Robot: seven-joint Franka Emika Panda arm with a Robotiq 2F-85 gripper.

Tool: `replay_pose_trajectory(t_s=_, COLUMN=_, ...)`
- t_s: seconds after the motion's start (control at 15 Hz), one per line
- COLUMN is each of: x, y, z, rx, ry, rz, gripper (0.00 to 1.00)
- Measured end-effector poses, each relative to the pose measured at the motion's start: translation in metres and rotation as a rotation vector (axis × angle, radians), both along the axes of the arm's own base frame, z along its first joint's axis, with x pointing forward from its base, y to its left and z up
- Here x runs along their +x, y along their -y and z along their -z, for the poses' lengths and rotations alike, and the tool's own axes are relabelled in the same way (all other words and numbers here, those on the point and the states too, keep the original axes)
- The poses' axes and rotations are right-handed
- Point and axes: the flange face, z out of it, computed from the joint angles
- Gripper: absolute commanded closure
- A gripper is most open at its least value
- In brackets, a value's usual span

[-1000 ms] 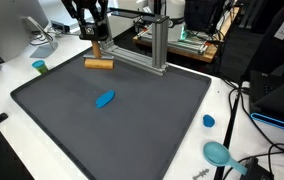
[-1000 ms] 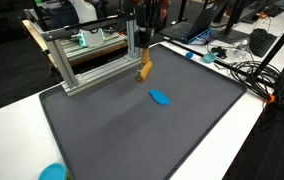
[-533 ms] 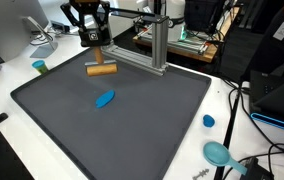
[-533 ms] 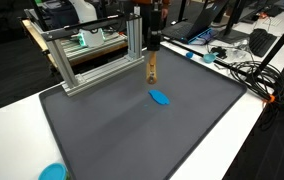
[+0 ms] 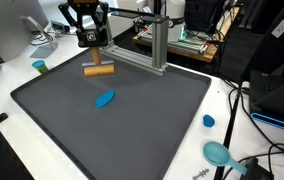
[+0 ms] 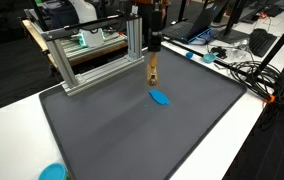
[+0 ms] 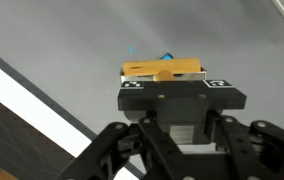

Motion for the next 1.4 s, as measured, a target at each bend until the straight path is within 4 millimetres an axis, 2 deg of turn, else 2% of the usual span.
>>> replay_pose_trajectory(t_s=0.47, x=0.013, y=0.011, z=-0.019, rx=-0.052, ry=0.089, rz=-0.340, gripper=0.78)
replay_pose_trajectory(t_s=0.6, x=0.017, y=0.011, z=-0.014, rx=-0.036, ry=0.064, rz=-0.443, gripper=0.78)
replay_pose_trajectory(t_s=0.93, x=0.036, y=0.004, z=0.018, rx=0.003, ry=-0.093, rz=-0.619, gripper=0.78)
replay_pose_trajectory(t_s=1.0, x=0.040, y=0.004, z=0.025, rx=0.010, ry=-0.120, rz=-0.622, gripper=0.53)
replay_pose_trajectory(t_s=1.2, x=0.053, y=0.011, z=0.039, rx=0.021, ry=-0.144, rz=-0.587, gripper=0.53)
replay_pose_trajectory(t_s=1.27, x=0.056, y=0.012, z=0.041, rx=0.021, ry=-0.146, rz=-0.584, gripper=0.78)
replay_pose_trajectory(t_s=1.4, x=0.057, y=0.013, z=0.042, rx=0.021, ry=-0.146, rz=-0.582, gripper=0.78)
